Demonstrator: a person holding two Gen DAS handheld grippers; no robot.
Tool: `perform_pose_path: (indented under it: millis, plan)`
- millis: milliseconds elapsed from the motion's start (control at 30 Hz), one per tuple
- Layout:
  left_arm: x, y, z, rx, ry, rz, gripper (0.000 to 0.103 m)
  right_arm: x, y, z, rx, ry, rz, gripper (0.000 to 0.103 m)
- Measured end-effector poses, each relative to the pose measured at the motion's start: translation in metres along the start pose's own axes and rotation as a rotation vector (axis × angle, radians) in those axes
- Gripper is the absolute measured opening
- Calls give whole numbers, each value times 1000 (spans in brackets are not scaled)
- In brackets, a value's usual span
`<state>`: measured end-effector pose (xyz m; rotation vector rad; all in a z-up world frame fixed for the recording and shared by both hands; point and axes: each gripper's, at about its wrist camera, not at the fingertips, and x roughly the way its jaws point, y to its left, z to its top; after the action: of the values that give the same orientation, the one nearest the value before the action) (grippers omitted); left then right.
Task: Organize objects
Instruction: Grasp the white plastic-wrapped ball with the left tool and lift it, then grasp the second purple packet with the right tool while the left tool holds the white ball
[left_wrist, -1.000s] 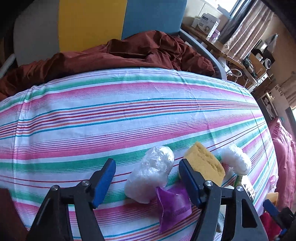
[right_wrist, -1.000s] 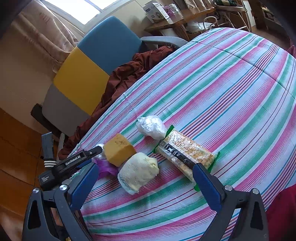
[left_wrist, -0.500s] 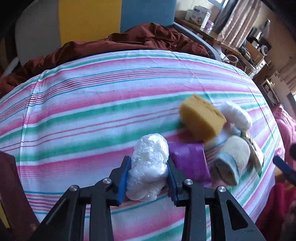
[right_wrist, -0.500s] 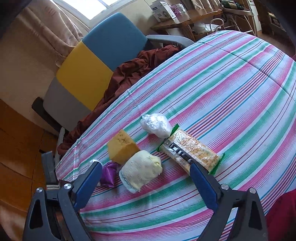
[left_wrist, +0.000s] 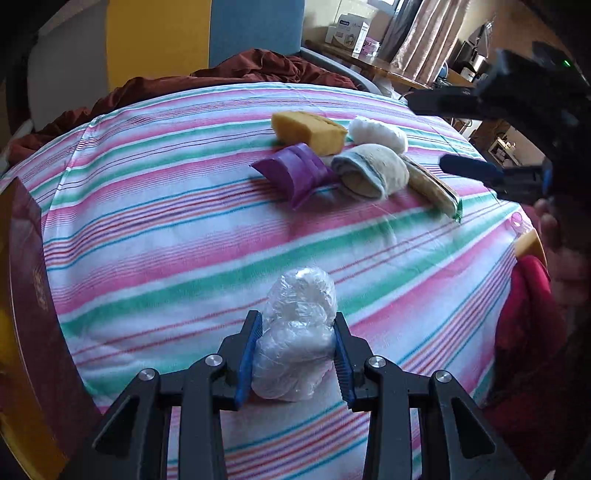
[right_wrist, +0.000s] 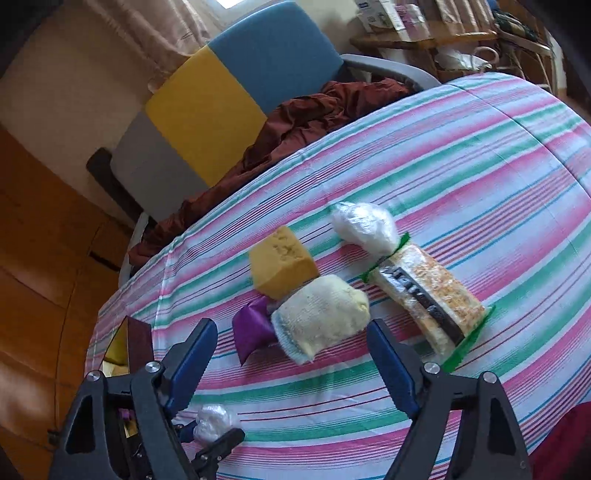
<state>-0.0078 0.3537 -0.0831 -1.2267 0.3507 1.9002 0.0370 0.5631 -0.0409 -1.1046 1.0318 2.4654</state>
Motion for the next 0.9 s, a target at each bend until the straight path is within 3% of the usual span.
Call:
perform_pose_path:
  millis: [167,267,633,667,700,733,900]
  plan:
    - [-7,-2,-17,28,-36,-17,37,17,42,-13,-199,61,-13,79]
    - [-8,1,-18,18,-47,-39,37,33,60,-16,-297,100,-66,79]
    - [-12,16,-22,-14,-74,-100,38,115,99,-14,-523,260,-224,78]
    - [-13,17,-23,-15,-75,-103,38,124,99,-15,-535,283,-247,70]
    - [-13,17,-23,-15,-77,-106,38,131,98,-17,-547,304,-272,52]
    - [-13,18,-23,-14,-79,-107,38,136,96,-19,-553,314,-288,45]
    - [-17,19,-28,-2,-91,-104,38,121,87,-29,-530,319,-232,38]
